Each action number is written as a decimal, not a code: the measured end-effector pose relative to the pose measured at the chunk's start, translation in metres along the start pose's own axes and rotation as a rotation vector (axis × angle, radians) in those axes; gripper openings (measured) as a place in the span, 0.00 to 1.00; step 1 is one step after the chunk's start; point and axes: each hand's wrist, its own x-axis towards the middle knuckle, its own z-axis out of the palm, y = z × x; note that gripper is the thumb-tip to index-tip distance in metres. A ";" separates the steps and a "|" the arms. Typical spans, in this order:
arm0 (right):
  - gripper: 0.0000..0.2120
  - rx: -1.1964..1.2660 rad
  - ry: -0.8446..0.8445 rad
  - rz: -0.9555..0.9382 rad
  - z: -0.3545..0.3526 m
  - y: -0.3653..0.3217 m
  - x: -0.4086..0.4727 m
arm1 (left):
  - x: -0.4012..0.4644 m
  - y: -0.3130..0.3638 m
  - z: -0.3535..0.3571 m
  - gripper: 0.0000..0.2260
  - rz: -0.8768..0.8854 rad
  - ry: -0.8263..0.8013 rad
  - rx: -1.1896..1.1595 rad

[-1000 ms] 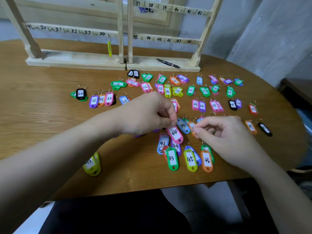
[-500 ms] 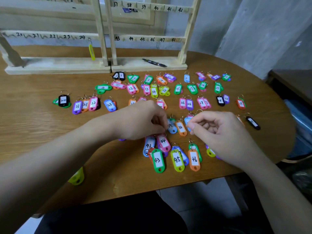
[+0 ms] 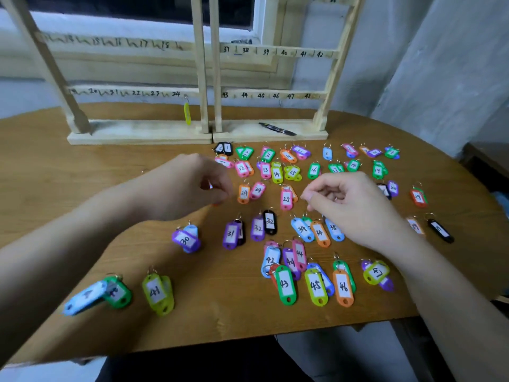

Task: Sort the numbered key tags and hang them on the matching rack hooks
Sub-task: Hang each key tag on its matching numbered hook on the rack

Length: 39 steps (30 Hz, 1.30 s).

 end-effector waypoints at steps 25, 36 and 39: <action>0.12 -0.144 -0.106 -0.013 0.154 -0.068 0.187 | -0.052 -0.180 -0.044 0.06 -0.457 0.314 -0.035; 0.15 0.103 -0.059 0.030 0.186 -0.065 0.258 | -0.039 -0.203 -0.028 0.04 -0.408 0.529 -0.147; 0.07 0.191 -0.041 0.047 0.184 -0.066 0.252 | -0.038 -0.203 -0.026 0.03 -0.407 0.530 -0.130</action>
